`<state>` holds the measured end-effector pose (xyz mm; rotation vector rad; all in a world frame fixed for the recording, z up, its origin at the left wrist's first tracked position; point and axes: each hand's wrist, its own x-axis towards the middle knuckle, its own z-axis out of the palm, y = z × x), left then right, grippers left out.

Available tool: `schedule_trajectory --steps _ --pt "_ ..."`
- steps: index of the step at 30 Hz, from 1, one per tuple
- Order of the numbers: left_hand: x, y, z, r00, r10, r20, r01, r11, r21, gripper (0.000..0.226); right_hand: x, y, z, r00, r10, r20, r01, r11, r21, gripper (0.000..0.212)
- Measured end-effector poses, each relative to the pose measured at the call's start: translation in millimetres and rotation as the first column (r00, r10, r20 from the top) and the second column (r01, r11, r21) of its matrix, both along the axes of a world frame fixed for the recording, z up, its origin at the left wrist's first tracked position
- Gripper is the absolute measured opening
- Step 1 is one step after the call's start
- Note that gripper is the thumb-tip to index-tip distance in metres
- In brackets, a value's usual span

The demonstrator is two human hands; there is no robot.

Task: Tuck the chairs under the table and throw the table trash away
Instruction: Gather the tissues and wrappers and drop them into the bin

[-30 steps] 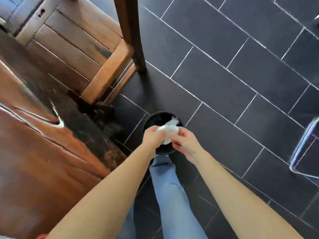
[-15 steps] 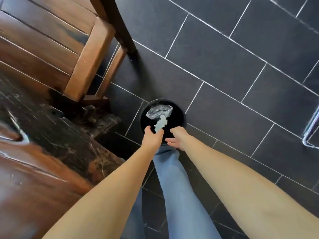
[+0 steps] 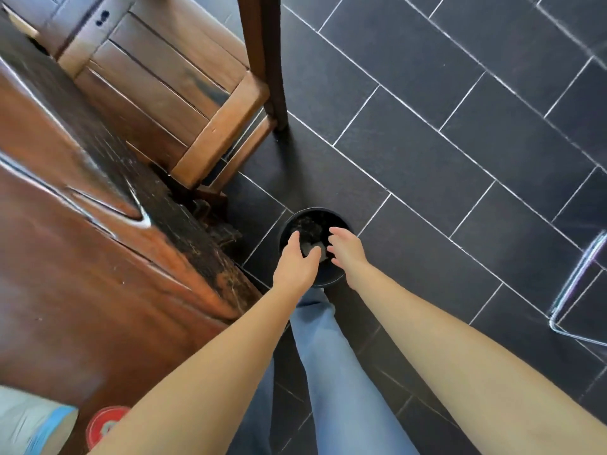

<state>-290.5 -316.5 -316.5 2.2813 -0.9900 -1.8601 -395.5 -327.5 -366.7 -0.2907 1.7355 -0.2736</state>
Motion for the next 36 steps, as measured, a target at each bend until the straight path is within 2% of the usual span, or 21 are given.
schedule_trajectory --steps 4,9,14,18,21,24,26,28,30,31,33,36 --pt "22.9 4.6 37.4 0.999 0.033 -0.030 -0.036 0.994 -0.102 0.060 24.9 -9.0 45.7 0.975 0.209 -0.077 -0.220 0.957 -0.191 0.040" --pt "62.8 5.1 100.2 0.993 0.058 -0.107 -0.088 0.950 -0.299 0.059 70.2 -23.1 96.8 0.926 0.345 -0.151 -0.377 0.833 -0.406 0.039" --pt "139.9 18.4 152.5 0.994 0.101 -0.047 -0.109 0.810 -0.577 0.060 143.6 -26.7 147.7 0.856 0.420 -0.302 -0.512 0.609 -0.606 0.038" --pt "216.2 45.1 169.3 0.971 0.224 0.078 -0.110 0.715 -0.690 0.059 217.3 -11.1 178.1 0.779 0.562 -0.277 -0.562 0.430 -0.706 0.034" --pt "264.0 73.4 175.9 0.940 0.305 0.155 -0.115 0.709 -0.696 0.057 273.7 11.6 189.2 0.667 0.710 -0.227 -0.600 0.332 -0.728 0.031" --pt "304.4 107.7 180.0 0.886 0.404 0.229 -0.125 0.683 -0.719 0.053 324.3 38.2 194.0 0.457 0.871 -0.179 -0.688 0.219 -0.692 0.032" --pt "336.4 128.6 178.6 0.825 0.508 0.249 -0.174 0.646 -0.743 0.046 351.8 57.5 194.6 0.318 0.930 -0.182 -0.749 0.129 -0.650 0.042" --pt "367.0 147.0 177.5 0.743 0.646 0.174 -0.292 0.547 -0.785 0.034 372.7 73.0 194.4 0.243 0.942 -0.232 -0.784 0.050 -0.618 0.056" --pt "387.8 155.6 176.6 0.655 0.749 0.104 -0.386 0.449 -0.806 0.022 374.6 84.4 194.2 0.226 0.931 -0.287 -0.795 0.006 -0.606 0.068" --pt "398.1 154.3 175.0 0.633 0.763 0.130 -0.381 0.453 -0.806 0.021 372.3 86.3 194.6 0.223 0.926 -0.306 -0.794 -0.010 -0.608 0.073" --pt "439.1 173.4 152.6 0.609 0.768 0.199 -0.394 0.511 -0.764 0.025 393.7 108.6 183.5 0.117 0.924 -0.364 -0.824 -0.114 -0.555 0.079" --pt "466.2 164.4 130.3 0.732 0.616 0.290 -0.317 0.686 -0.655 0.044 387.5 106.6 179.4 0.152 0.909 -0.388 -0.816 -0.106 -0.568 0.078"
